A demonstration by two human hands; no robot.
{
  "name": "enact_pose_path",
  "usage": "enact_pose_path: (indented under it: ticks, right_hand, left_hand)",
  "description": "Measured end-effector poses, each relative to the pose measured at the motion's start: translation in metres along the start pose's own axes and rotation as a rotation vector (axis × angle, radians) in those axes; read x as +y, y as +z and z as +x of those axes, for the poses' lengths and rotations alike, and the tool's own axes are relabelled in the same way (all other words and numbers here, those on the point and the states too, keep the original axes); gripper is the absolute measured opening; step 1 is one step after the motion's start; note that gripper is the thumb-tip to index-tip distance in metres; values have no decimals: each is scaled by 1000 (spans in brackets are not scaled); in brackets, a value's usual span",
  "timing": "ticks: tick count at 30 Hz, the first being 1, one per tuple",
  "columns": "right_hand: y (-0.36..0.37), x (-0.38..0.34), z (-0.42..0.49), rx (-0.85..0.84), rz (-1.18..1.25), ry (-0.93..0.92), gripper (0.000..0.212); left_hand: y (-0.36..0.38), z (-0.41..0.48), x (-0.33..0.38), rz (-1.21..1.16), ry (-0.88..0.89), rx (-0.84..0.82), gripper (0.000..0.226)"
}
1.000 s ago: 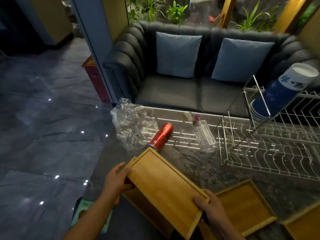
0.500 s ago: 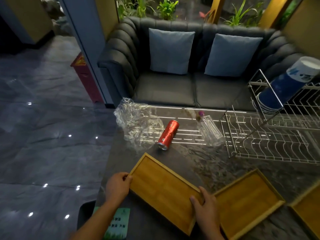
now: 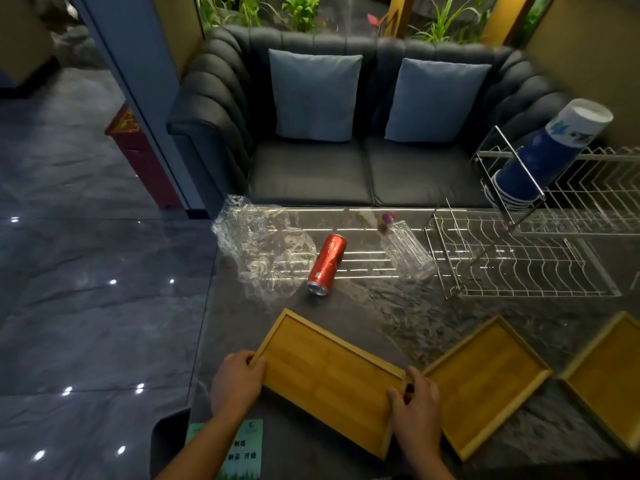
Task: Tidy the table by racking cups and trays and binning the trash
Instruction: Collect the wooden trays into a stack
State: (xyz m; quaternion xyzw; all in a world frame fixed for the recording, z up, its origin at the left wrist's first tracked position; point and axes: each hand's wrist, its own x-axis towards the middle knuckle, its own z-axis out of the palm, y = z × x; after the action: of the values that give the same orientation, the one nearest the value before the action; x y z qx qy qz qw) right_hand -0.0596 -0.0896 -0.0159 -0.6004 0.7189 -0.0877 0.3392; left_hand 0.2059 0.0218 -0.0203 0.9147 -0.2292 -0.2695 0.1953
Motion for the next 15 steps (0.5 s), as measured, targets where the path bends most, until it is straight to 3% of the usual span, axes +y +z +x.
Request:
enact_pose_path:
  ticks: [9,15]
  right_hand:
    - [2,-5,4,-15,-27,3,60]
    - [-1,-5,8,13,-39,-3,16]
  left_hand:
    - [6,4,-3,42,5,14,30]
    - [8,13,0,35,75,-53,35]
